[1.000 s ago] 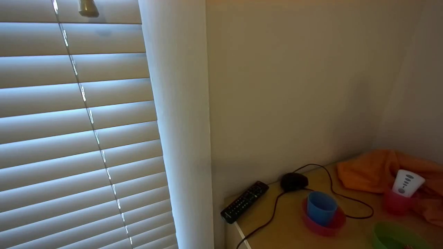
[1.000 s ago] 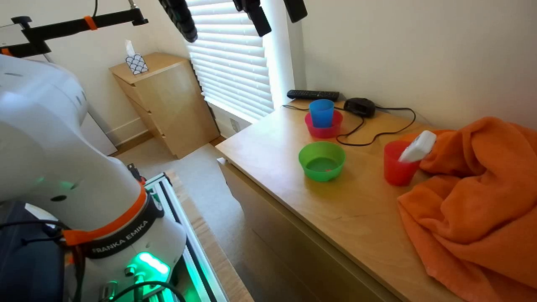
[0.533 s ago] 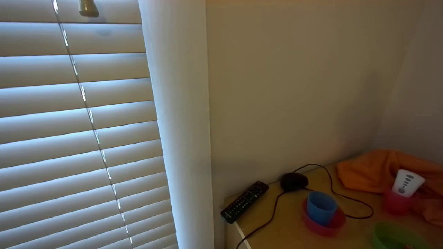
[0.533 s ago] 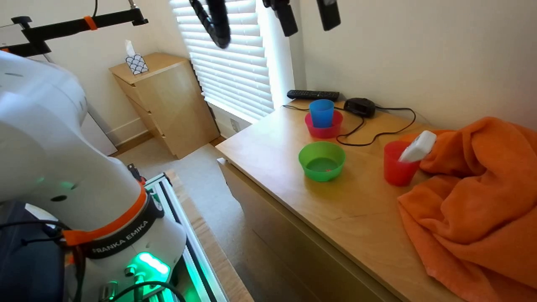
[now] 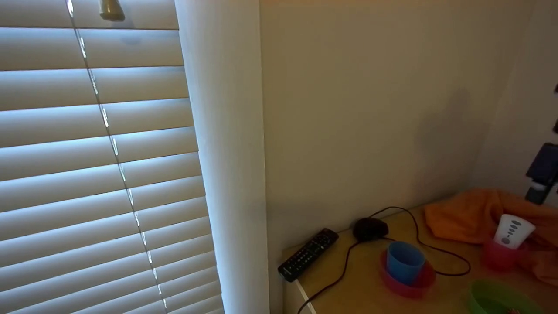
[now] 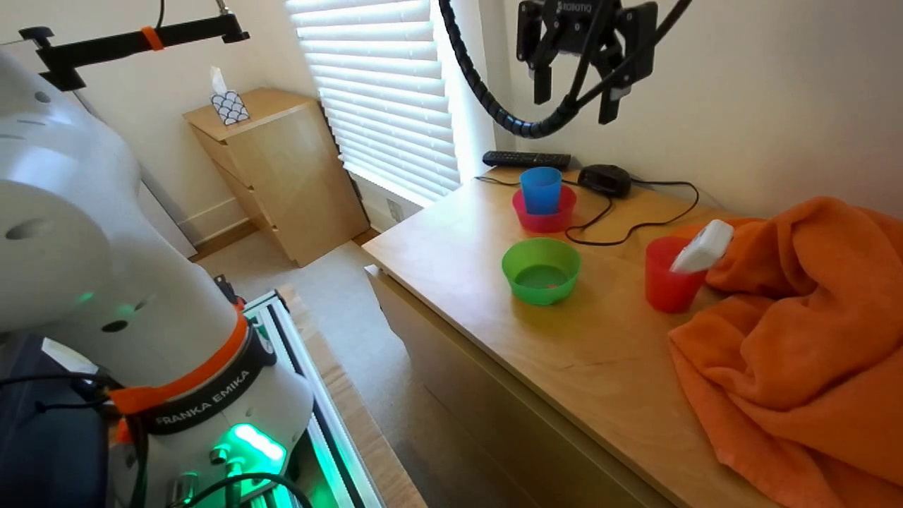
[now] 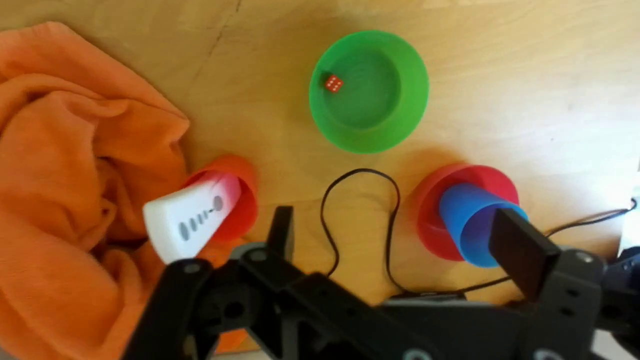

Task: Put the blue cup in the green bowl

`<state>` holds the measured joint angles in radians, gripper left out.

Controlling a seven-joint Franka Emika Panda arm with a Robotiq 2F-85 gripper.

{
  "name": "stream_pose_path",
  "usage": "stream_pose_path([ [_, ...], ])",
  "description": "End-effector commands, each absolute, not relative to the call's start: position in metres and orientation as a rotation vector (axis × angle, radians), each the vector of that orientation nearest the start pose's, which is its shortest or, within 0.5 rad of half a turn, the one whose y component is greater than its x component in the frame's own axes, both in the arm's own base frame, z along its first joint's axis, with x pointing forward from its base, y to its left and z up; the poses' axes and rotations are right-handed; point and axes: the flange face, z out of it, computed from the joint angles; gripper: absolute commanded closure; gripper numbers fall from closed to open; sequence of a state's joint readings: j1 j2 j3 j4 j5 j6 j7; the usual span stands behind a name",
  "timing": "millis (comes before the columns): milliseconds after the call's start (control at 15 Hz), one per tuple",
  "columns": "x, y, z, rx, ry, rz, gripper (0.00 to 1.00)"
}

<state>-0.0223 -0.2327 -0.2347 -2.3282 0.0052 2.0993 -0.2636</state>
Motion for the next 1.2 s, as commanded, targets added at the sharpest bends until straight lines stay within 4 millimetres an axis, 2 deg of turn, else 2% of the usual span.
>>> stream_pose_path([
  [0,0.501,-0.088,0.375,-3.088,-0.155,0.252,0.0],
  [67,0.48,-0.095,0.393,-3.091,-0.103,0.123,0.0],
  [200,0.498,-0.081,0.369,-3.091,-0.149,0.21,0.0],
  [333,0.504,-0.083,0.365,-3.092,-0.147,0.229,0.0],
  [467,0.518,-0.082,0.354,-3.09,-0.095,0.174,0.0],
  [600,0.536,-0.077,0.332,-3.093,-0.045,0.089,0.0],
  [867,0.568,-0.045,0.287,-3.093,-0.12,-0.013,0.0],
  [1133,0.59,-0.012,0.263,-3.1,-0.235,-0.002,0.0],
])
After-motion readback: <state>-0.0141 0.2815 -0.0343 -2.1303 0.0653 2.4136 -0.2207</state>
